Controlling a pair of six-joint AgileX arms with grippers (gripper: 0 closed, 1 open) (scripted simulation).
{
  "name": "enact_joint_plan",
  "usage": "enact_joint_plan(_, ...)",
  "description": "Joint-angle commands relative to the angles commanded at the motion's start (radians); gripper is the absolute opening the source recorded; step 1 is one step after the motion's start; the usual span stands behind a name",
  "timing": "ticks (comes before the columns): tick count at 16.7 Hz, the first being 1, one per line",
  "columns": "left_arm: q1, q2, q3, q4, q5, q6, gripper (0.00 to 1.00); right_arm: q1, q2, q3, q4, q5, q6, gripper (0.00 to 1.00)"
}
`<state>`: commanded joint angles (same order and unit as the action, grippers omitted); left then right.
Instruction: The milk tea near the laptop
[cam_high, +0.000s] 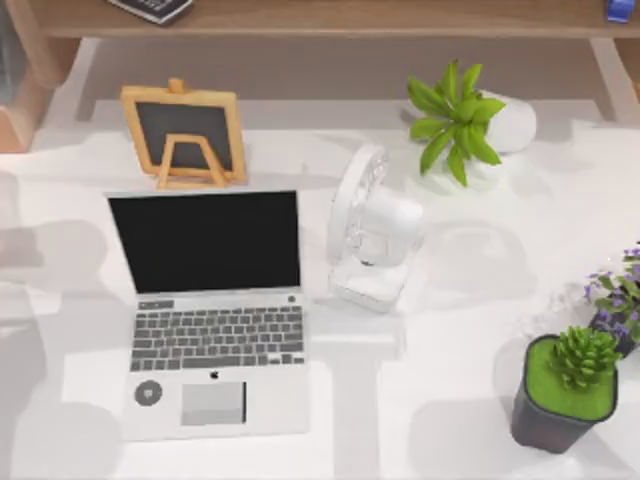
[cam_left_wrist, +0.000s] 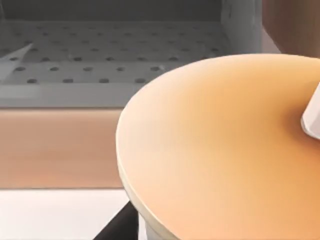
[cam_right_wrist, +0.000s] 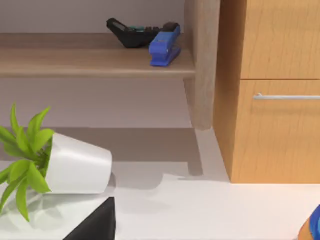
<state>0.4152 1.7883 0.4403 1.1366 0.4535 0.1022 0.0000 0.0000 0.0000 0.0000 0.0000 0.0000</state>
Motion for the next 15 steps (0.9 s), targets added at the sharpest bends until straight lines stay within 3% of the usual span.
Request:
enact_joint_plan(9, -0.029, -0.049, 0.027, -0.014, -0.028, -0.025, 0.00, 0.000, 0.000, 0.000, 0.000, 0.000, 0.000, 1.00)
enact_joint_plan(12, -0.150, -0.096, 0.099, -0.004, -0.145, -0.125, 0.00, 0.000, 0.000, 0.000, 0.000, 0.000, 0.000, 1.00)
enact_joint_plan(15, -0.352, -0.140, 0.193, -0.033, -0.349, -0.267, 0.00, 0.000, 0.000, 0.000, 0.000, 0.000, 0.000, 1.00)
